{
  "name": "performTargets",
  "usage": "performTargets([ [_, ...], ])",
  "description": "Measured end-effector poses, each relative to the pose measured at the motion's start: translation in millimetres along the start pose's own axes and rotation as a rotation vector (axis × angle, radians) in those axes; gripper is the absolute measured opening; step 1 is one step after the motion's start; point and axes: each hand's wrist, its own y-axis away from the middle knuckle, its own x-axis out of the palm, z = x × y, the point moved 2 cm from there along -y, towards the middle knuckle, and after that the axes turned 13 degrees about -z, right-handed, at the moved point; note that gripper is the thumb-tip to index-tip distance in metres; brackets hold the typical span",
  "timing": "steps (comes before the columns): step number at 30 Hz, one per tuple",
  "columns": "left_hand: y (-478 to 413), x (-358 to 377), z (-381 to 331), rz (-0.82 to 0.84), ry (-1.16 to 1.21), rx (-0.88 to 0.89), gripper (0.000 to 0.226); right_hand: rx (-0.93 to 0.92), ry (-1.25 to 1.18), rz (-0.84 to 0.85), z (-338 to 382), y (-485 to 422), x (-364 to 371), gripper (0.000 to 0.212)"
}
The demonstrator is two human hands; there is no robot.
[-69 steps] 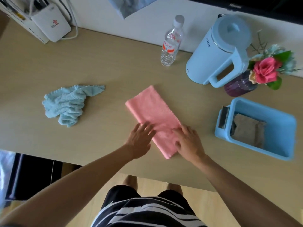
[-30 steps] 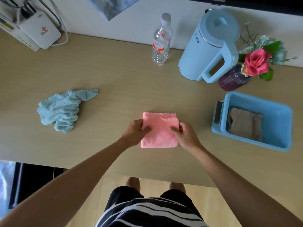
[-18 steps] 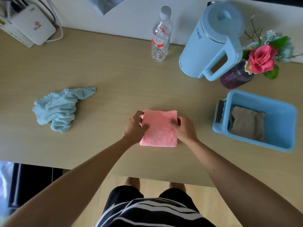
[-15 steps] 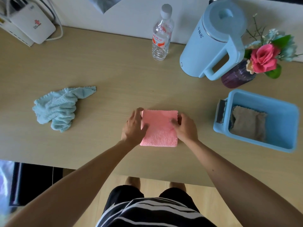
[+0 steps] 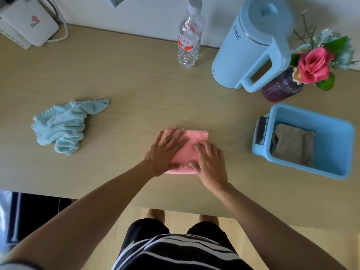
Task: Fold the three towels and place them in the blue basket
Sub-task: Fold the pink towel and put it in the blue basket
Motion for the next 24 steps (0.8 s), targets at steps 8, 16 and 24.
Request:
performTargets([
  [8,-34.6,-28.2,-13.7,-0.139,0.05,-0.14,0.077,0.201,-0.051,-0.084,12.1,5.0,-9.6,0.059],
  [16,-62.9,-40.1,-14.4,0.077,0.106,-0.4,0.045,0.375,-0.108,-0.111,16.4,42.0,-23.9,0.062],
  [24,-61.0,-89.5,-22.6,0.169,0.663,-0.493,0.01,0.533,-0.438,-0.271,6.4,42.3,-50.9,0.063],
])
